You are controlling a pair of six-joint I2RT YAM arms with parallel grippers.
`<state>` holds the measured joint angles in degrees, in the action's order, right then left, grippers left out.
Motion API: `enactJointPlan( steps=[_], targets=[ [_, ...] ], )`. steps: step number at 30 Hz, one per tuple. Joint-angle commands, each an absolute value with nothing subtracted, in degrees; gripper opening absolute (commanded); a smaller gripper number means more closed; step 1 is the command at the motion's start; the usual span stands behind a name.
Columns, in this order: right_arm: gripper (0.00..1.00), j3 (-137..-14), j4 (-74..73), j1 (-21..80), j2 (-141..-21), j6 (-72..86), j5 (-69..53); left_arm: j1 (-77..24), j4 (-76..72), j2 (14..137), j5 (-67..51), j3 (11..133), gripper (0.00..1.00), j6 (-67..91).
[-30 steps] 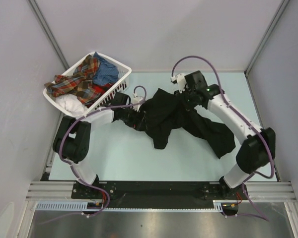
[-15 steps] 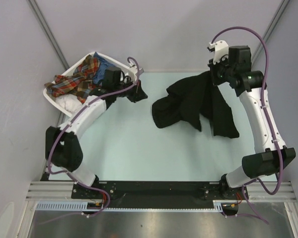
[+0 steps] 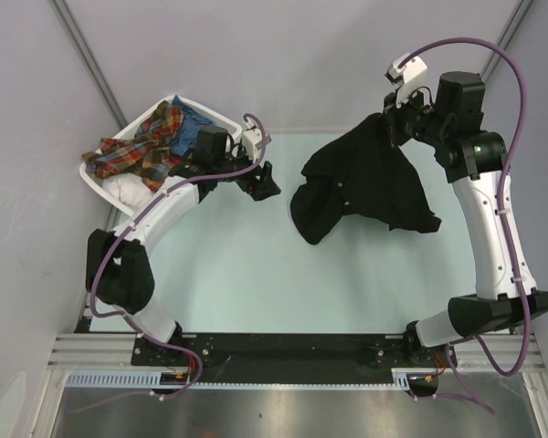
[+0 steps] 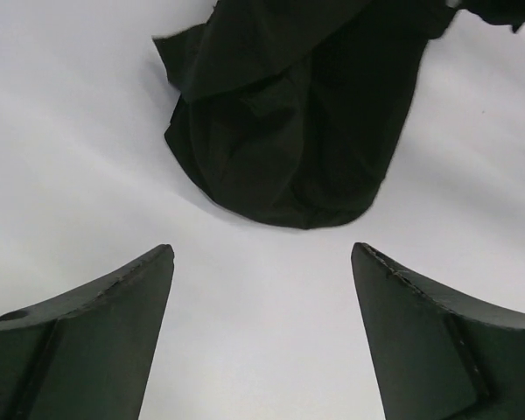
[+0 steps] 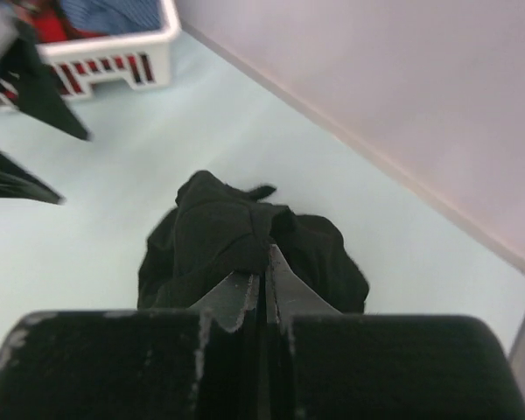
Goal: Fold and stack the long sleeve shirts
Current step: Flatten the shirt out
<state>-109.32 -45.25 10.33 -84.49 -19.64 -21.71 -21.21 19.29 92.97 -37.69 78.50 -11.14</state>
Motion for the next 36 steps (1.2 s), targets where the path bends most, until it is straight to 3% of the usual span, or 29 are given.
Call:
enactJointPlan(
  steps=[1, 11, 14, 15, 17, 18, 22, 26, 29, 31, 33, 35, 36],
  targets=[
    [0.0, -113.56, -37.44, 12.65, -78.32, -17.93, -30.67, -22.32, 12.05, 94.48, -38.05, 81.2, 0.89, -15.55],
    [0.0, -112.77, -37.09, 16.17, -73.83, -16.79, -33.31, -26.27, 9.57, 102.48, -37.09, 92.8, 0.91, -17.49],
    [0.0, -112.15, -37.88, 16.0, -73.48, -18.97, -28.58, -26.81, 12.47, 102.13, -36.3, 94.3, 0.53, -19.6],
    [0.0, -111.45, -37.62, 15.39, -73.3, -20.29, -26.56, -26.63, 13.09, 101.17, -34.99, 94.13, 0.27, -20.99],
    [0.0, -108.56, -35.09, 10.84, -73.04, -21.35, -23.3, -25.58, 14.58, 96.96, -34.54, 92.39, 0.04, -22.67],
    [0.0, -107.24, -33.07, 8.55, -73.04, -21.36, -22.68, -25.05, 14.85, 95.2, -33.93, 91.5, 0.0, -23.46],
    [0.0, -104.06, -20.41, -1.47, -76.27, -20.3, -21.63, -24.08, 16.79, 85.98, -31.83, 89.04, 0.0, -28.03],
    [0.0, -118.61, -17.05, -3.6, -89.09, -18.29, -21.09, -25.22, 19.49, 82.53, -26.81, 93.4, 0.0, -28.21],
    [0.0, -140.47, -24.99, -0.8, -101.66, -18.19, -23.29, -25.75, 23.79, 82.44, -24.7, 96.06, 0.0, -28.56],
    [0.09, -153.33, -33.27, 4.09, -106.67, -20.99, -26.52, -25.66, 26.88, 81.57, -24.96, 95.63, 0.0, -29.53],
    [0.24, -152.33, -46.45, 8.33, -105.39, -27.9, -26.72, -25.66, 31.71, 78.51, -25.4, 92.3, 0.0, -32.33],
    [0.42, -133.14, -51.05, 13.41, -96.89, -32.41, -23.49, -25.14, 34.61, 75.78, -24.96, 86.09, 0.0, -34.79],
    [0.56, -123.23, -50.37, 14.32, -93.03, -34.87, -21.38, -24.7, 35.85, 74.28, -25.05, 84.04, 0.0, -35.94]
  ],
)
